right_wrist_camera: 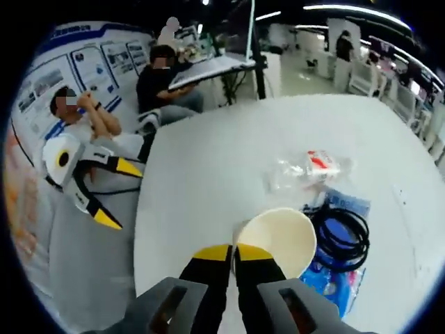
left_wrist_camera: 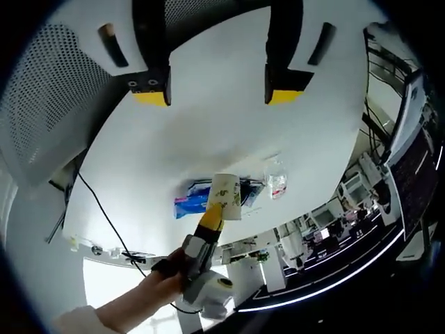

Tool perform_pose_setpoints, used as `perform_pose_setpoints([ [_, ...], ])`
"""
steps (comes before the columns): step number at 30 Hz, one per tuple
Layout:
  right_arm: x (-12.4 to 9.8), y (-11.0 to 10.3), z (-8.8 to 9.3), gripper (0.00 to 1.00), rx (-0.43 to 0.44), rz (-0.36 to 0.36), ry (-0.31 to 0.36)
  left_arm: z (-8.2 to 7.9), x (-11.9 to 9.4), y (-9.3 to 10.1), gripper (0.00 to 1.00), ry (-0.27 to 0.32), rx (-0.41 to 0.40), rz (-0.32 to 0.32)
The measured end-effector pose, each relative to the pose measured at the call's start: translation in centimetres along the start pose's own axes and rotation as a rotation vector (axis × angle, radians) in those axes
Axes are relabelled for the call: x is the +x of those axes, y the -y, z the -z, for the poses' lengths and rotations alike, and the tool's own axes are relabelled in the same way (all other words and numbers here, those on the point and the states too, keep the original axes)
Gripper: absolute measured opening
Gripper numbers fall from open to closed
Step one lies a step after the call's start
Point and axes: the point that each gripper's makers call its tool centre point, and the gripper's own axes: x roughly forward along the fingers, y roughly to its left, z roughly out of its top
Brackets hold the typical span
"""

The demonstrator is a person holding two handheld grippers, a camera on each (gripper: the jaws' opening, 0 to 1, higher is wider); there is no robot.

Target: Arrange the tabletop items into an orderly group along one side of the table until the central work area is clear of visible clutter.

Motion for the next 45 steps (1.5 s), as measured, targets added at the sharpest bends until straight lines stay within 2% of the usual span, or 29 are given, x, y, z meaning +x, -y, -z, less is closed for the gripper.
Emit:
perform_pose_setpoints([
  [1,0.1,0.0,0.2,0.0,-0.053,0.008,-0.026,0.0,0.0,0.0,0.53,0.0,0.001,0.0],
  [4,0.5,-0.5,0.6,0.0,-0.094,-0.013,-0.082,0.0,0.0,0.0,0.52,-0.001,0.003,-0.001],
  [7,0.9,-1.0,-0.1,0.0,-0.168,-0.02,-0.09,0.0,0.0,-0.1,0.52,-0.003,0.003,-0.004],
  [11,1.3,-1.6,-0.8,0.0,-0.192,-0.051,-0.096,0.0,0.0,-0.1,0.52,-0.002,0.006,-0.007],
  [18,2.3,-1.4,-0.2,0.0,-0.314,-0.053,-0.191,0.0,0.1,-0.1,0.52,-0.004,0.008,-0.012],
  [29,3.6,-2.4,0.1,0.0,-0.323,-0.072,-0.219,0.0,0.1,0.0,0.51,-0.006,0.012,-0.011],
  [45,4.1,-2.9,0.5,0.0,-0.29,-0.073,-0.209,0.0,0.2,0.1,0.51,-0.008,0.011,-0.006],
])
